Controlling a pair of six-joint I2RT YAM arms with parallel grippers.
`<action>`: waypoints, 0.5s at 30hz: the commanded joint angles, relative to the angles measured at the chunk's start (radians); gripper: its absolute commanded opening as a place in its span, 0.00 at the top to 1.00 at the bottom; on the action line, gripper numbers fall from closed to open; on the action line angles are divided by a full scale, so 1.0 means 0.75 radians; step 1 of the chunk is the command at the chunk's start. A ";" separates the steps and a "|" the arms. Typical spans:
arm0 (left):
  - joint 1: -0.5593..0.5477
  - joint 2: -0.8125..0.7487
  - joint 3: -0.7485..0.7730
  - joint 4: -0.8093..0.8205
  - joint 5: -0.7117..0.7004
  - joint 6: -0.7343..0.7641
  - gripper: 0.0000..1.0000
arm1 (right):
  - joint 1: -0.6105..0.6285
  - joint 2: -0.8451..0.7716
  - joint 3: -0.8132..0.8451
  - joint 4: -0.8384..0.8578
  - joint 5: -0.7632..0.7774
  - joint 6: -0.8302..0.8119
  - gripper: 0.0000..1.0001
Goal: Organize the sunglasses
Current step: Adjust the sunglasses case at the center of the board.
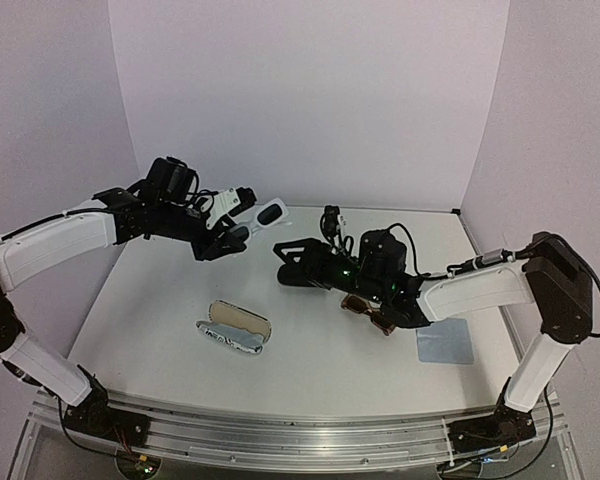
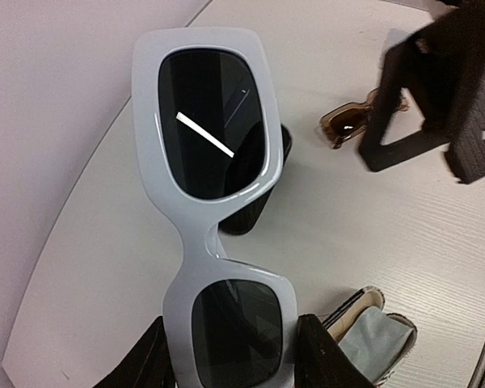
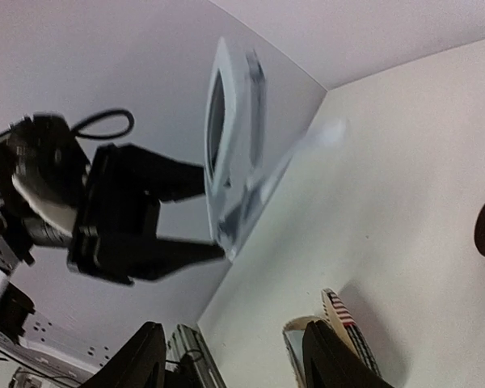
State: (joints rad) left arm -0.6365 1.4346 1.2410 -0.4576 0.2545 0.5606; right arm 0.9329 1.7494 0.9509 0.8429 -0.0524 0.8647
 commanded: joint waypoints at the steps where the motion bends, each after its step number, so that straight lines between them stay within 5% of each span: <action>1: 0.131 -0.022 -0.014 -0.046 0.037 -0.085 1.00 | 0.004 -0.060 0.007 -0.255 -0.093 -0.206 0.39; 9: 0.215 -0.111 -0.120 -0.073 0.010 -0.086 1.00 | 0.006 0.215 0.311 -0.740 -0.044 -0.458 0.37; 15: 0.253 -0.194 -0.222 -0.079 0.011 -0.105 1.00 | 0.074 0.331 0.392 -0.763 -0.109 -0.626 0.49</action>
State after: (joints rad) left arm -0.4632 1.3626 1.1117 -0.5201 0.2583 0.5032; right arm 0.9437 1.9609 1.2033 0.3559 -0.0978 0.5220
